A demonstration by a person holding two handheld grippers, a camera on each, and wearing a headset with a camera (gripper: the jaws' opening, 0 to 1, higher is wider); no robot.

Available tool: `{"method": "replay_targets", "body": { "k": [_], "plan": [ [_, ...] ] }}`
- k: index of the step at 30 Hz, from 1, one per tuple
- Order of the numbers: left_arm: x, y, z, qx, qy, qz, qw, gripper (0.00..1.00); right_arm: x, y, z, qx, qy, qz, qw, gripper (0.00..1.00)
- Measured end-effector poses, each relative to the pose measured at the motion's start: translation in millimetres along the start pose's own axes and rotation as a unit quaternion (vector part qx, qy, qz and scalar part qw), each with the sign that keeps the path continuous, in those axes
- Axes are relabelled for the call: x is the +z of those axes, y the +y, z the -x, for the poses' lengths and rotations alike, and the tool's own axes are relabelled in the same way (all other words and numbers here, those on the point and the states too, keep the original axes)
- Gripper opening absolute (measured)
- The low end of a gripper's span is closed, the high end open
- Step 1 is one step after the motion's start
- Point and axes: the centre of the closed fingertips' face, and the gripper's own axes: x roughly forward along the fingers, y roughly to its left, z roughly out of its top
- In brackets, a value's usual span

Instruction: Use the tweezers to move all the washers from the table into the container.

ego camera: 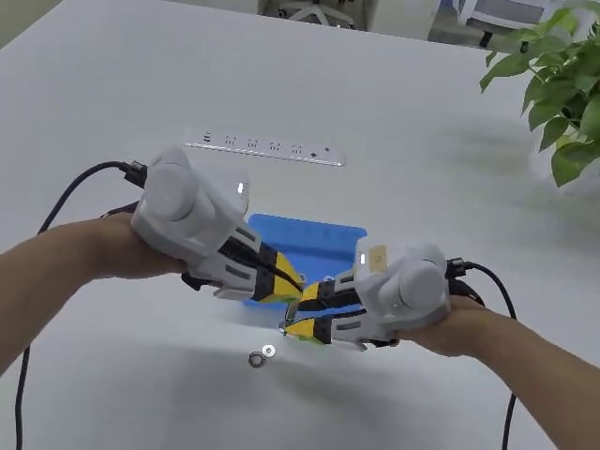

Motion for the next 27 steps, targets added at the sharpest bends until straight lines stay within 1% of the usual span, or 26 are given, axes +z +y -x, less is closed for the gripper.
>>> {"method": "replay_targets", "body": {
  "k": [2,9,27],
  "plan": [
    [0.0,0.4,-0.3,0.001,0.0,0.0,1.0,0.05,0.1,-1.3,-1.0,0.0,0.001,0.003,1.0,0.11],
    [-0.4,1.3,-0.2,0.002,0.0,0.003,1.0,0.05,-0.9,-0.4,-3.5,0.007,0.006,0.009,0.9999,0.1],
    [-0.9,-1.8,-0.4,0.002,0.006,0.007,1.0,0.05,-1.2,-0.1,-3.5,0.005,0.004,-0.018,0.9998,0.06]
  ]
}}
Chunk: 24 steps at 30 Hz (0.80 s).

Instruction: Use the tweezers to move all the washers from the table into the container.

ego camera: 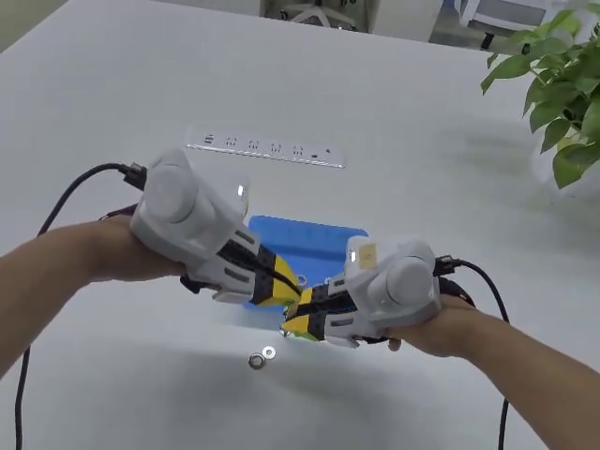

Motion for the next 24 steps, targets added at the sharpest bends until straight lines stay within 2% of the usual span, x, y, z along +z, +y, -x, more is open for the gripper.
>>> {"method": "replay_targets", "body": {
  "k": [12,17,24],
  "plan": [
    [1.3,-1.9,2.2,0.004,0.004,0.003,1.0,0.06,2.3,3.2,0.4,0.001,0.003,0.001,1.0,0.07],
    [4.9,-2.1,6.5,0.012,-0.003,0.013,0.9998,0.16,6.6,2.9,4.9,-0.004,0.001,-0.001,1.0,0.07],
    [11.2,-4.7,13.8,0.03,-0.026,0.04,0.9984,0.35,15.7,6.2,12.9,-0.006,-0.005,0.004,1.0,0.07]
  ]
}}
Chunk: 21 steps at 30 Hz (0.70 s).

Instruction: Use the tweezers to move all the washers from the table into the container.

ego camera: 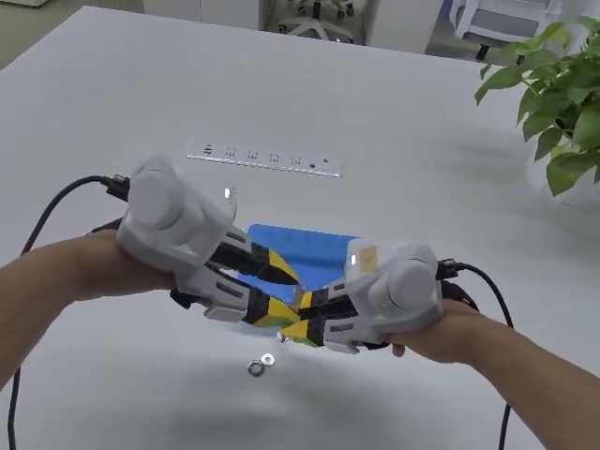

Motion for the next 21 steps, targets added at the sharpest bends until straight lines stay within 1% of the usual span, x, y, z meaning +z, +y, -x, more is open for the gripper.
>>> {"method": "replay_targets", "body": {
  "k": [3,8,12,21],
  "plan": [
    [1.9,-1.5,3.5,0.01,-0.012,0.009,0.9998,0.46,5.4,0.6,4.4,-0.002,-0.003,0.005,1.0,0.07],
    [3.1,-2.4,10.2,0.03,-0.024,0.023,0.999,0.59,14.7,1.5,12.9,-0.004,-0.006,0.009,0.9999,0.07],
    [2.9,-4.1,16.0,0.044,-0.031,0.035,0.9979,0.67,20.4,1.1,19.2,-0.004,-0.006,0.014,0.9999,0.07],
    [1.1,-7.5,26.2,0.077,-0.043,0.052,0.9948,0.85,39.8,-4.9,39.6,-0.007,-0.011,0.019,0.9997,0.07]
  ]
}}
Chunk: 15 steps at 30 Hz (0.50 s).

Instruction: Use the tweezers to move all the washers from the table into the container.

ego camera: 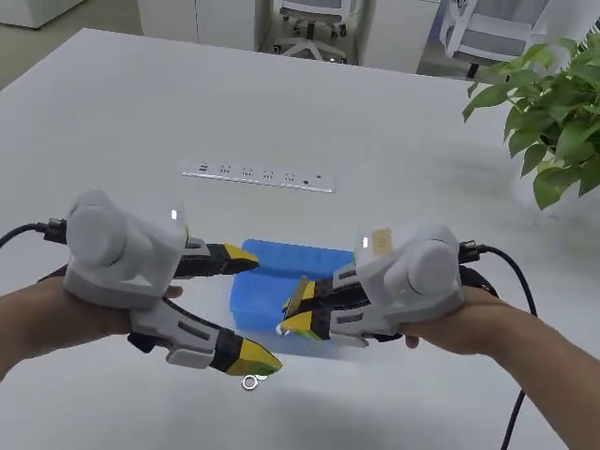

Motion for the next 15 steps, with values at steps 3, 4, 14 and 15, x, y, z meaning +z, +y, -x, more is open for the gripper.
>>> {"method": "replay_targets", "body": {
  "k": [3,4,14,15],
  "plan": [
    [-0.6,-0.2,2.7,0.009,-0.001,0.006,0.9999,0.9,4.0,-1.1,5.7,0.004,-0.001,-0.002,1.0,0.07],
    [-0.8,0.2,3.5,0.012,-0.002,0.008,0.9999,0.92,5.2,-1.7,7.3,0.005,-0.001,-0.003,1.0,0.08],
    [0.8,-1.0,9.3,0.027,-0.009,0.009,0.9995,0.99,19.8,-17.8,23.0,-0.004,-0.009,0.0,1.0,0.08],
    [1.2,-1.9,9.5,0.027,-0.011,0.008,0.9995,0.99,21.4,-20.7,24.6,-0.006,-0.011,0.001,0.9999,0.08]
  ]
}}
